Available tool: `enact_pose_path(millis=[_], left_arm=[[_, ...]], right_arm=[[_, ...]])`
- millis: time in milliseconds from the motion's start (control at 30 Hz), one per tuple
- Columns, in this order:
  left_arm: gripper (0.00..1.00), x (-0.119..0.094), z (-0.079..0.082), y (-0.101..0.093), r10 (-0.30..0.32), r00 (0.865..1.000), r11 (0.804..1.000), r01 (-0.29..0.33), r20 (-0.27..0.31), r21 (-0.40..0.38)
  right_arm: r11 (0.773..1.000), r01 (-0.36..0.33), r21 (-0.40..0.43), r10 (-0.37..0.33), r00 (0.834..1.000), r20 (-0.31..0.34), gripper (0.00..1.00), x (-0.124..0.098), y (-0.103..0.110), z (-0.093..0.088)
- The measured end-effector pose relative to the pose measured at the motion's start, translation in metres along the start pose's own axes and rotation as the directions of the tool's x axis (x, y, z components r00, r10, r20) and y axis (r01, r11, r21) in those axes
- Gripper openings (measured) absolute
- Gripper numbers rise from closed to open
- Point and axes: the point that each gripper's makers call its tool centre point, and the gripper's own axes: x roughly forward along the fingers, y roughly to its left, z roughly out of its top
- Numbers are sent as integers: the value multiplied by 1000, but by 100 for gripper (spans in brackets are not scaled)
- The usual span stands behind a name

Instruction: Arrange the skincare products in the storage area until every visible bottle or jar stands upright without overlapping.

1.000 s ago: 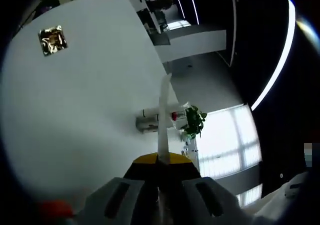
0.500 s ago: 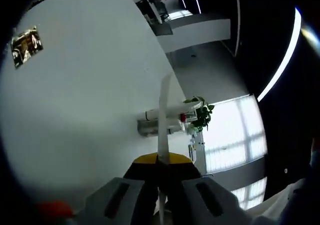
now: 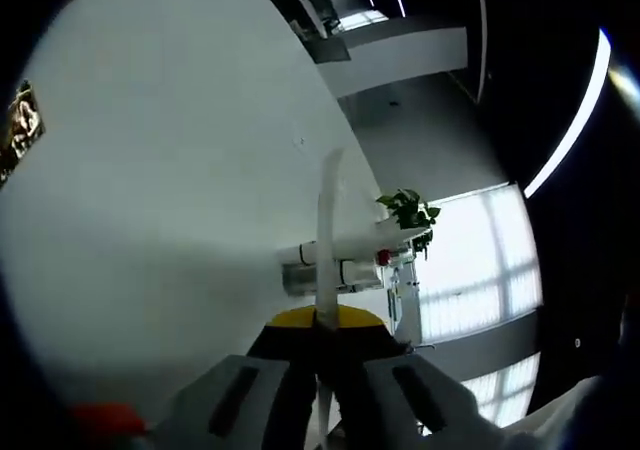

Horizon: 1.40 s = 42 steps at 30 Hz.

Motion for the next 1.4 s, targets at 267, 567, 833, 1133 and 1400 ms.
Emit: enact_pose_path(millis=[267,567,833,1133,1400], left_arm=[[0,28,7,8,19,999,1000,-19,-26,-6],[0,50,10,17,64,995,997,-61,-81,37],[0,61,11,33,104,990,994,-101,-97,33],[0,69,11,45,137,984,990,-133,-113,41],[0,74,14,50,194,974,977,-180,-121,115]], right_arm=[[1000,-10,11,10,1000,-5,59,1,1,-2],[1000,-9,14,9,1000,-9,59,1,1,-3],[1000,-13,20,13,1000,-9,59,1,1,-4],[1000,-15,26,16,1000,-15,59,2,1,-4],[999,-28,28,28,999,-16,57,3,4,-4]])
